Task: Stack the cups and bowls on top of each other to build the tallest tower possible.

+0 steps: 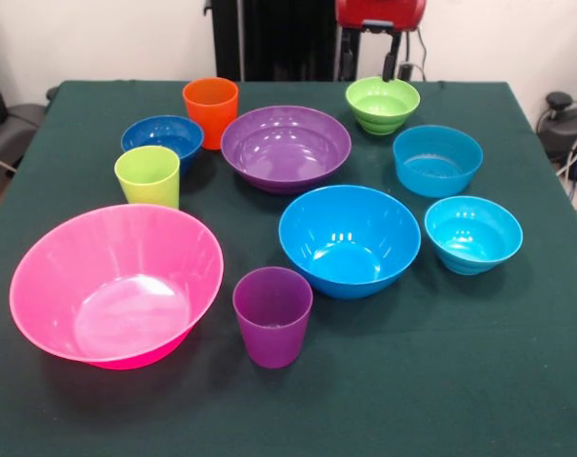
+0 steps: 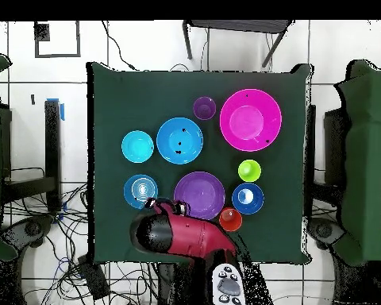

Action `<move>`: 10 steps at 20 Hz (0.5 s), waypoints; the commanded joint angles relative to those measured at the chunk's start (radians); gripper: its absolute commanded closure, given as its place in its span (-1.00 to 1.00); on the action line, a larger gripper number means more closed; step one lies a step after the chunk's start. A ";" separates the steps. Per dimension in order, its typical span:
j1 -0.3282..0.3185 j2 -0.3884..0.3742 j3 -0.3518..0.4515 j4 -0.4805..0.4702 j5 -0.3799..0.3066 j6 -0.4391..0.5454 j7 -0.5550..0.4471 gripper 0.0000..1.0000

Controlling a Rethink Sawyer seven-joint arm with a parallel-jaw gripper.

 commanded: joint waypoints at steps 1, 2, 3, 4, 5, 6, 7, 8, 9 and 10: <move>0.003 0.030 0.098 0.085 -0.044 -0.064 0.151 -1.00; 0.012 0.032 0.094 0.083 -0.037 -0.063 0.158 -1.00; 0.020 0.034 0.091 0.080 -0.030 -0.062 0.165 -1.00; 0.028 0.035 0.087 0.078 -0.023 -0.061 0.171 -1.00; 0.024 0.045 0.089 0.068 -0.017 -0.053 0.169 -1.00; 0.026 0.048 0.085 0.069 -0.017 -0.057 0.171 -1.00; 0.028 0.051 0.081 0.070 -0.016 -0.060 0.173 -1.00; 0.031 0.053 0.078 0.070 -0.016 -0.063 0.175 -1.00; 0.034 0.049 0.068 0.074 -0.020 -0.067 0.175 -1.00; 0.033 0.050 0.068 0.075 -0.023 -0.075 0.175 -1.00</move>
